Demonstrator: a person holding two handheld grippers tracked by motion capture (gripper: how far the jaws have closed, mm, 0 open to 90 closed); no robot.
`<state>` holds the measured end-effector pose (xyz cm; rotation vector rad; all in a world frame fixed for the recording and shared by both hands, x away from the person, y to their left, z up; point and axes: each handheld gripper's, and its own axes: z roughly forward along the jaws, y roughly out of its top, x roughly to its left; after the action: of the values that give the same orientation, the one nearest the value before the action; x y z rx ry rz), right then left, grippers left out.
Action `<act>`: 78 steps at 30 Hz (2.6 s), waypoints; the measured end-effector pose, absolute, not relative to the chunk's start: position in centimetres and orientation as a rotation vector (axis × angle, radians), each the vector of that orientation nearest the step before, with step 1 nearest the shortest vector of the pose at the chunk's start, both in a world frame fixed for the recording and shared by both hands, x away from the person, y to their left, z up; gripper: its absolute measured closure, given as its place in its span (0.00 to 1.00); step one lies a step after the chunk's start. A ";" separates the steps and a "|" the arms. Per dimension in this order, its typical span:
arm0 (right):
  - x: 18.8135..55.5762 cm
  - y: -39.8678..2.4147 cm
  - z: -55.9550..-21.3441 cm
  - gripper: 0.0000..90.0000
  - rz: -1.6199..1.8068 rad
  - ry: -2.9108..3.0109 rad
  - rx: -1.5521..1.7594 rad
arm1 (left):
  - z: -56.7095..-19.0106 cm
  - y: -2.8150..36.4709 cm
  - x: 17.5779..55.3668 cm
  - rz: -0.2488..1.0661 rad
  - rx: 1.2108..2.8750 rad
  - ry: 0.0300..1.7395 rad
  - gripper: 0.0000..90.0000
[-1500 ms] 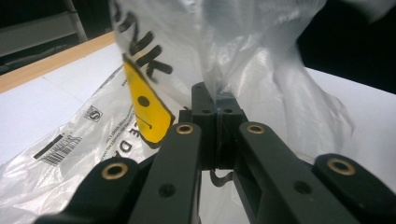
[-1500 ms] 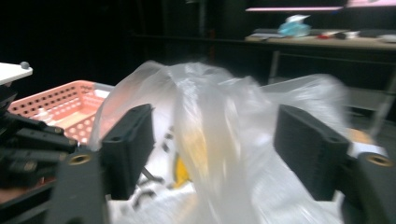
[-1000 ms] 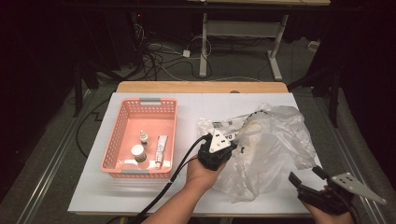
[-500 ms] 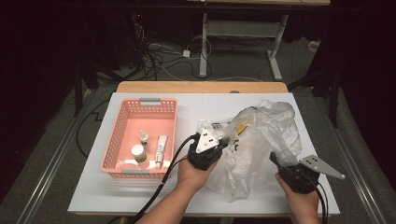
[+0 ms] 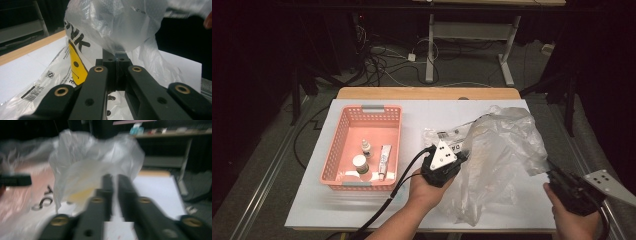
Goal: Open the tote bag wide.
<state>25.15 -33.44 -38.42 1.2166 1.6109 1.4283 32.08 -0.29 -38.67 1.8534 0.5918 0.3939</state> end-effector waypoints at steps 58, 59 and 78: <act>34.6 -35.4 -44.0 1.00 1.170 1.786 1.495 | -47.3 0.9 34.9 0.349 2.096 0.867 0.98; 34.9 -36.0 -44.3 1.00 1.149 1.778 1.517 | -47.4 1.1 34.7 0.361 2.107 0.875 0.98; 35.1 -35.0 -42.8 0.53 1.209 1.818 1.461 | -43.8 2.4 31.9 0.435 2.031 0.731 0.34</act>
<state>35.07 -35.04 -42.78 1.4612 1.8177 1.2093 31.88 2.44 -43.78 2.0310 0.7307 0.4354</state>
